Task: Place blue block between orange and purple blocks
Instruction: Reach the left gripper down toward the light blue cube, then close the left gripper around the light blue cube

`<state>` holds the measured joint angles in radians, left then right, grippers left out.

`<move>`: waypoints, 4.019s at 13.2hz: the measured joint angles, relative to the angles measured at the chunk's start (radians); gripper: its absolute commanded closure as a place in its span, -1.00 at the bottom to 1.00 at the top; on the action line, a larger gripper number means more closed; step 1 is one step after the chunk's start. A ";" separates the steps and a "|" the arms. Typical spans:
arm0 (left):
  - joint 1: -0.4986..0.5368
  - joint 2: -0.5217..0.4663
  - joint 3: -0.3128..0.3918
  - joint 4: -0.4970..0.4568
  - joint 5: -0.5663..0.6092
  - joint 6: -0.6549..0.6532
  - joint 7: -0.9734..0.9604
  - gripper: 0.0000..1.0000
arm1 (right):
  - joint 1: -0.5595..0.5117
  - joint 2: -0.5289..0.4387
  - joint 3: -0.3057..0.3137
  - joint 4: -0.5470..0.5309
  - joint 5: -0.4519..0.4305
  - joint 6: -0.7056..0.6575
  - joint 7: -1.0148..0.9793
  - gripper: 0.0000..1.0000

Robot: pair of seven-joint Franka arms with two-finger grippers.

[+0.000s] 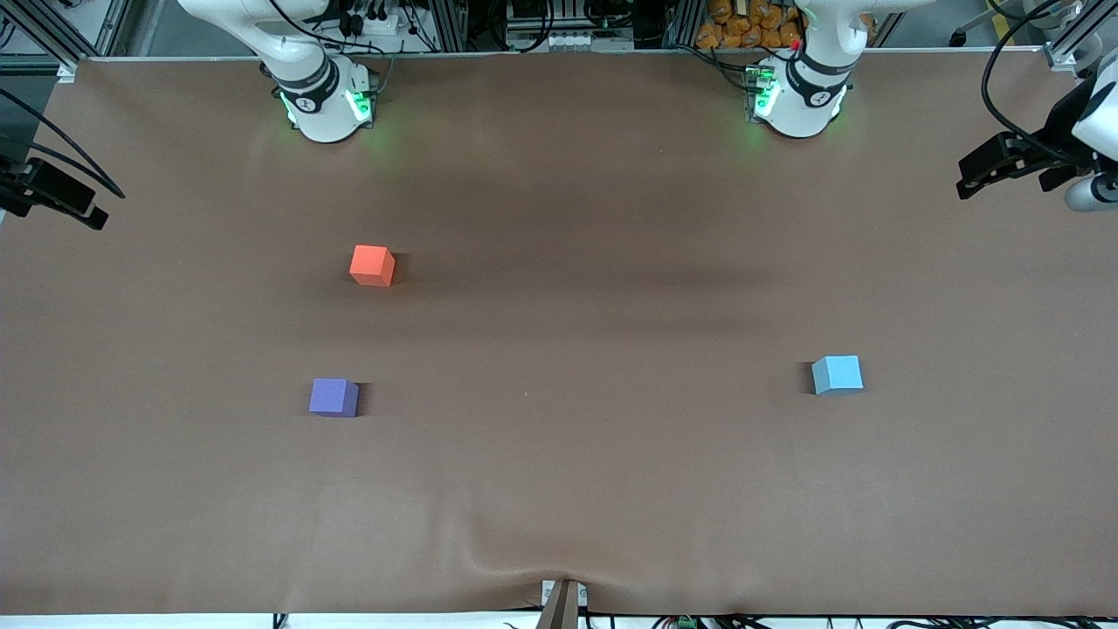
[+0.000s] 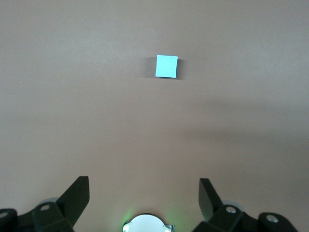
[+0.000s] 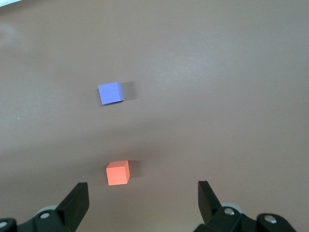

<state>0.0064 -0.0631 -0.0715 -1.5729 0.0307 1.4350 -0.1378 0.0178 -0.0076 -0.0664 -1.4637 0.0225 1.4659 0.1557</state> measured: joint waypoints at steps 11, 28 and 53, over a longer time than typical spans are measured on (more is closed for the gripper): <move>0.000 0.079 0.000 0.000 -0.003 0.067 0.000 -1.00 | 0.000 0.000 0.000 0.000 0.000 0.000 0.000 -1.00; -0.012 0.466 0.000 0.039 -0.003 0.400 -0.001 -1.00 | -0.006 0.001 -0.001 0.000 0.000 0.000 0.000 -1.00; 0.030 0.629 0.004 -0.238 -0.042 0.803 0.001 -1.00 | -0.007 0.001 -0.001 0.000 0.000 0.000 -0.001 -1.00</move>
<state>0.0362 0.5659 -0.0673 -1.8113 -0.0113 2.2376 -0.1372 0.0110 -0.0062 -0.0670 -1.4637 0.0227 1.4659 0.1544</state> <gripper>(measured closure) 0.000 0.000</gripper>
